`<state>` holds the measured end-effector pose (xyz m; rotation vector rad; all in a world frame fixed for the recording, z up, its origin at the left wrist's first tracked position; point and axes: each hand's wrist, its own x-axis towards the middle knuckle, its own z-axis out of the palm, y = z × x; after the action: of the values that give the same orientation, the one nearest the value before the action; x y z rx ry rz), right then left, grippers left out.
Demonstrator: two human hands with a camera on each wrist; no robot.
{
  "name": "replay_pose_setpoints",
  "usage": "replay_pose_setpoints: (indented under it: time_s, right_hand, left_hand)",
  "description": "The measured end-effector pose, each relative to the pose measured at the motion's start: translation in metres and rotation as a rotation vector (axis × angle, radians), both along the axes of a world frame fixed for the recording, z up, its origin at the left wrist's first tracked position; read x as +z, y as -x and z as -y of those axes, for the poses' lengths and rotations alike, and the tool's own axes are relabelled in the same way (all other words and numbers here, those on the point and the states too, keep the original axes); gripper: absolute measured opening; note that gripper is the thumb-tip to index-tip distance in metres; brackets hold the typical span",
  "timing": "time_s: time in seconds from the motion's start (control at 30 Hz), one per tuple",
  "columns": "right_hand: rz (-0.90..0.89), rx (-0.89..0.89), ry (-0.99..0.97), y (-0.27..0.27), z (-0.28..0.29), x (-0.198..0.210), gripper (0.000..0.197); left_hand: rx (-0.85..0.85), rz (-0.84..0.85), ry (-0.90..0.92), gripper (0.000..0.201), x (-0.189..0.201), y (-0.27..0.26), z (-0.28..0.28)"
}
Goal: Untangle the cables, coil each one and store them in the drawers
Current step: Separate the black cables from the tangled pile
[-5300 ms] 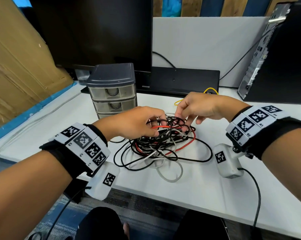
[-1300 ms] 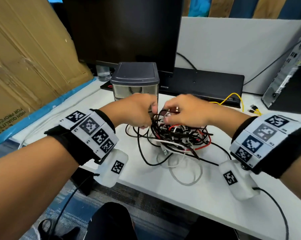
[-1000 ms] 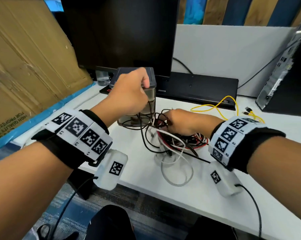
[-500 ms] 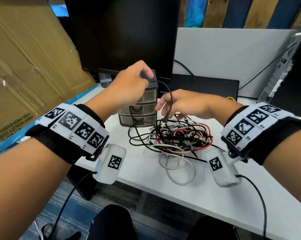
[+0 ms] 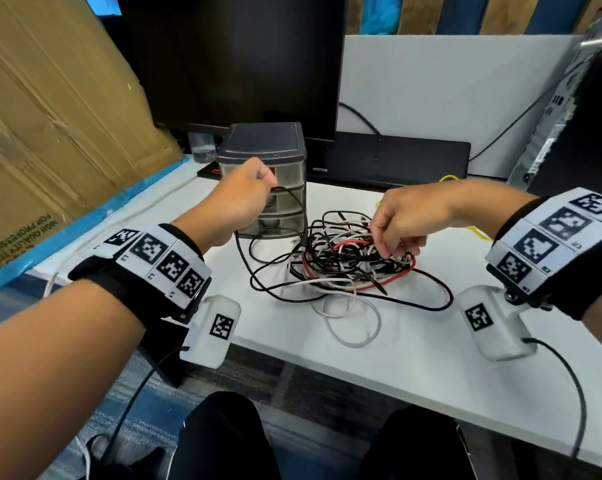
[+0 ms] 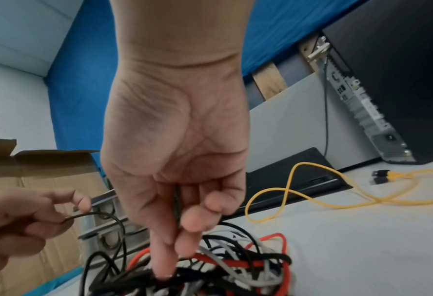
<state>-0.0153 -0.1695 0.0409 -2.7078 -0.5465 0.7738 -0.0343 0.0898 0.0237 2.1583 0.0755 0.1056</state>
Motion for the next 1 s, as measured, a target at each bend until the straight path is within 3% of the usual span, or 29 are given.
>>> replay_pose_setpoints:
  time_s: [0.13, 0.43, 0.53, 0.8, 0.9, 1.0]
  right_hand:
    - [-0.126, 0.039, 0.196, 0.009, 0.006, -0.012, 0.017]
    - [0.085, 0.128, -0.003, 0.010, 0.016, -0.021, 0.024]
    - [0.182, 0.095, -0.074, 0.008, 0.016, -0.027, 0.017]
    - [0.324, 0.135, 0.049, 0.006, 0.006, -0.042, 0.022]
    - [0.361, 0.175, 0.101, 0.001, 0.002, -0.050, 0.029]
    - [0.318, 0.188, 0.066, -0.003, 0.000, -0.050, 0.034]
  left_hand:
    - [0.029, -0.038, 0.038, 0.030, -0.010, 0.001, 0.004]
    - [-0.013, -0.086, 0.037, 0.026, -0.016, 0.005, 0.015]
    - [-0.009, -0.092, 0.026, 0.030, -0.017, 0.004, 0.016]
    - [-0.061, -0.184, 0.004, 0.038, -0.017, 0.004, 0.016]
    - [-0.081, -0.164, -0.096, 0.033, -0.017, 0.005, 0.013]
    - [-0.097, -0.102, -0.365, 0.030, -0.016, 0.002, 0.011]
